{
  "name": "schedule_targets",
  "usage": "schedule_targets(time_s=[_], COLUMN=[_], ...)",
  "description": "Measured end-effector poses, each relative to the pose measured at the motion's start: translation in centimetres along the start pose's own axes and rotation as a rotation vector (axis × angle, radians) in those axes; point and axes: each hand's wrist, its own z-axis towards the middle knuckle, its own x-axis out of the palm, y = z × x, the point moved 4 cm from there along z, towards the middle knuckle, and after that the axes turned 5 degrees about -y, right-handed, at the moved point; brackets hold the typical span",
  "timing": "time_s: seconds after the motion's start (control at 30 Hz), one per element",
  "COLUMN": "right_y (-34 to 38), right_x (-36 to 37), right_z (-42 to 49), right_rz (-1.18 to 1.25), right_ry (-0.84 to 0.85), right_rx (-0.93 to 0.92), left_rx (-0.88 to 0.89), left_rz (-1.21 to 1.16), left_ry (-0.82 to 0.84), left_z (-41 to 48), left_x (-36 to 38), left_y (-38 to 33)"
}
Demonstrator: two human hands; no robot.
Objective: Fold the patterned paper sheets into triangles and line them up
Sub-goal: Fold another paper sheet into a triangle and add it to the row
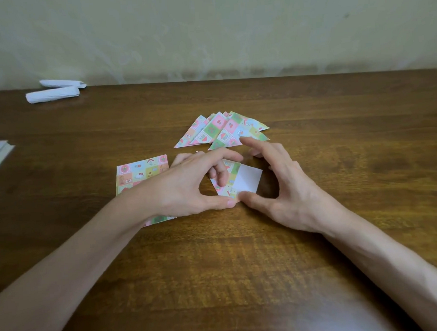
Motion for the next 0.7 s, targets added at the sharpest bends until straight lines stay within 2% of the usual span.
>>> schedule_targets(time_s=[0.37,0.5,0.6,0.7], right_y=[-0.9,-0.7,-0.2,0.2], right_x=[-0.3,-0.1,0.0,-0.1], right_z=[0.1,0.1,-0.1,-0.4], right_rz=[0.091,0.071,0.045,0.003], right_ry=[0.043,-0.018,-0.053,-0.068], right_rx=[0.016,0.005,-0.031,-0.078], left_rx=[-0.041,-0.047,-0.056,-0.101], left_rz=[0.008,0.025,-0.083,0.001], left_ry=[-0.017,-0.070,-0.170,-0.320], left_z=[-0.2,-0.6,-1.3,-1.5], left_x=[0.0,-0.2,-0.3,0.1], left_y=[-0.1,-0.1,0.1,0.2])
